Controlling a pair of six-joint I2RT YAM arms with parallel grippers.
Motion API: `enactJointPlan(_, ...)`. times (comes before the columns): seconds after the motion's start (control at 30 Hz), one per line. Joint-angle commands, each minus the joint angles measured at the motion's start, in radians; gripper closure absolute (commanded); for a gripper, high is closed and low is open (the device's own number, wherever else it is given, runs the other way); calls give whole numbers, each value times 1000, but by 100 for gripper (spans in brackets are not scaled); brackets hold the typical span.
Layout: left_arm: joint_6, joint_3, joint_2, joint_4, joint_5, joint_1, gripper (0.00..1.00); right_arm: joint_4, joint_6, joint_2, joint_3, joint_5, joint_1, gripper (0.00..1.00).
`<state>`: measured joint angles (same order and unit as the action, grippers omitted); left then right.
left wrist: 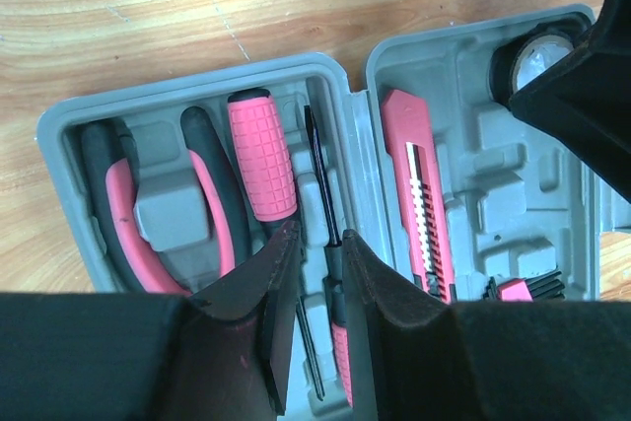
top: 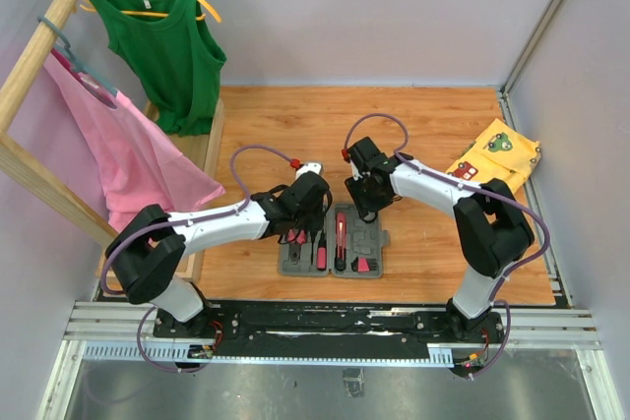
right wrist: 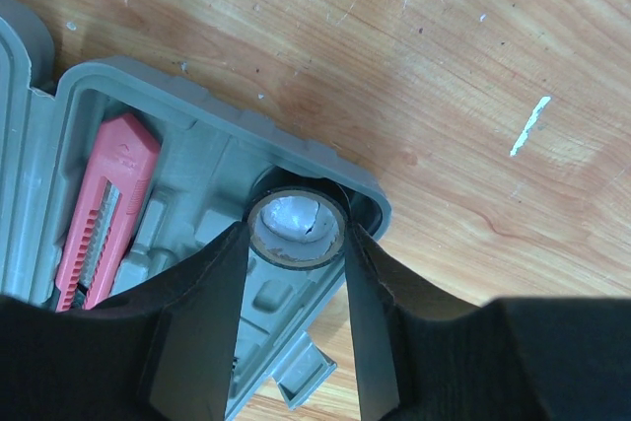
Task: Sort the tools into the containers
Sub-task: Adjust the engineering item in the storage box.
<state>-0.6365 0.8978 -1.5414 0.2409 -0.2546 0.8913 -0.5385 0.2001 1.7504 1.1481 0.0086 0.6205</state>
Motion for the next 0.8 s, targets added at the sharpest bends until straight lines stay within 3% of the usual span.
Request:
enactJointPlan(0.0, -12, -12, 43, -10, -40, -5, 72, -50, -1, 124, -57, -7, 25, 58)
enactJointPlan(0.53, -11, -20, 60, -22, -57, -5, 72, -87, 8, 190, -64, 5, 27, 61)
enactJointPlan(0.77, -8, -20, 60, -21, -57, -5, 72, -66, 5, 217, -69, -75, 27, 61)
